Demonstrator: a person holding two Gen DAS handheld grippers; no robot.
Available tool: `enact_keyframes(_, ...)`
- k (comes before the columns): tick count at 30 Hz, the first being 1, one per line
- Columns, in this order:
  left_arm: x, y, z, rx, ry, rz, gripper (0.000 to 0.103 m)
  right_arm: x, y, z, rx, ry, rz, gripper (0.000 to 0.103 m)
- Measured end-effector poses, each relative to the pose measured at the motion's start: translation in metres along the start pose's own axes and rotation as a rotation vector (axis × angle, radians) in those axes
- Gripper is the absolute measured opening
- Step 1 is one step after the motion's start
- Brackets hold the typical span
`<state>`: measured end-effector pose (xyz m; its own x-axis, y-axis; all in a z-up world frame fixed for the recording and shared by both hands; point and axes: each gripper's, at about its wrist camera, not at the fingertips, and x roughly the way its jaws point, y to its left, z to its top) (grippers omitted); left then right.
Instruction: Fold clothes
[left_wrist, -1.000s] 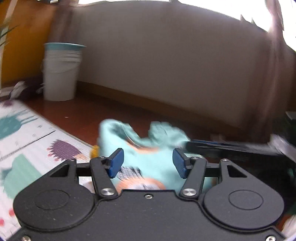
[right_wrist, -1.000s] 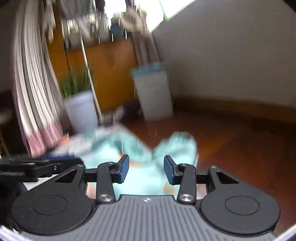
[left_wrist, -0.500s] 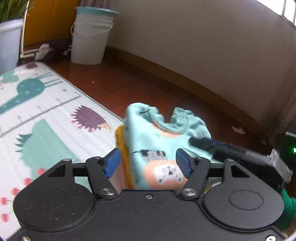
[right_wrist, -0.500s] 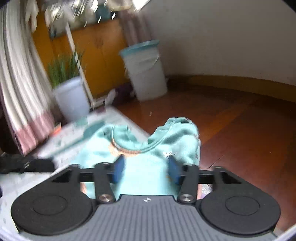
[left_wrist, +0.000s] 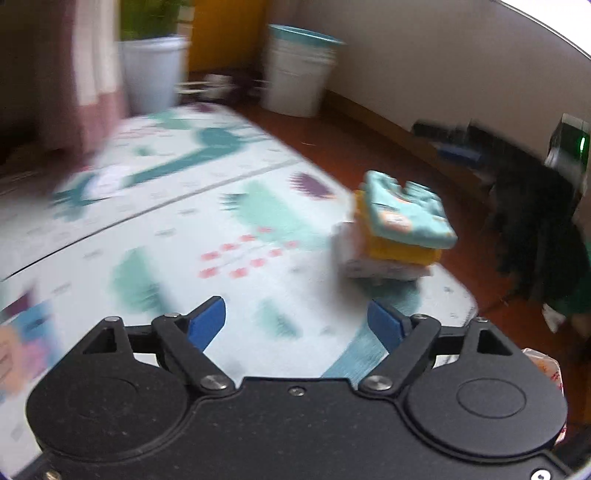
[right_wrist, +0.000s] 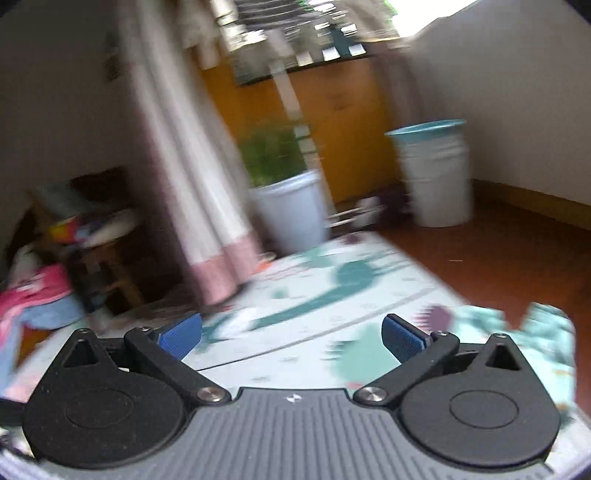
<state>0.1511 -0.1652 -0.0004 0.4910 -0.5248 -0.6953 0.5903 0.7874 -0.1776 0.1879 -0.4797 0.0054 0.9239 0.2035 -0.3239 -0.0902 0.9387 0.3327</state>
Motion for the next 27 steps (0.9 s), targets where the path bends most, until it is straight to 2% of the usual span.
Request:
enact_keyframes(4,-0.094,0.025,-0.028,-0.091,-0.065,0.144,0.085,-0.029,0.09,0.05,-0.088,0.067,0.079,0.103)
enact_keyframes(5,-0.115,0.027,-0.039,-0.122,-0.104,0.188,0.091,-0.039,0.114,0.058,-0.117,0.085,0.101,0.103)
enact_keyframes(6,-0.136,0.03,-0.049,-0.153,-0.144,0.233,0.101,-0.055,0.133,0.063,-0.131,0.098,0.114,0.103)
enact_keyframes(7,-0.153,0.032,-0.059,-0.186,-0.173,0.273,0.103,-0.07,0.153,0.064,-0.143,0.12,0.127,0.103)
enact_keyframes(9,-0.174,0.036,-0.077,-0.26,-0.176,0.327,0.103,-0.093,0.189,0.056,-0.146,0.203,0.176,0.103)
enact_keyframes(11,-0.183,0.037,-0.09,-0.289,-0.173,0.328,0.103,-0.118,0.219,0.026,-0.149,0.293,0.19,0.103)
enact_keyframes(13,-0.191,0.037,-0.1,-0.293,-0.178,0.326,0.103,-0.128,0.239,-0.005,-0.181,0.357,0.167,0.103)
enact_keyframes(18,-0.217,0.017,-0.117,-0.25,-0.203,0.434,0.103,-0.146,0.269,-0.076,-0.2,0.472,0.094,0.103)
enact_keyframes(22,-0.208,0.011,-0.127,-0.255,-0.128,0.445,0.103,-0.143,0.271,-0.123,-0.2,0.582,0.045,0.103)
enact_keyframes(24,-0.2,0.01,-0.133,-0.244,-0.087,0.454,0.103,-0.143,0.27,-0.132,-0.214,0.594,0.011,0.103)
enact_keyframes(27,-0.182,0.014,-0.14,-0.228,-0.008,0.509,0.103,-0.141,0.273,-0.142,-0.248,0.594,0.0,0.103)
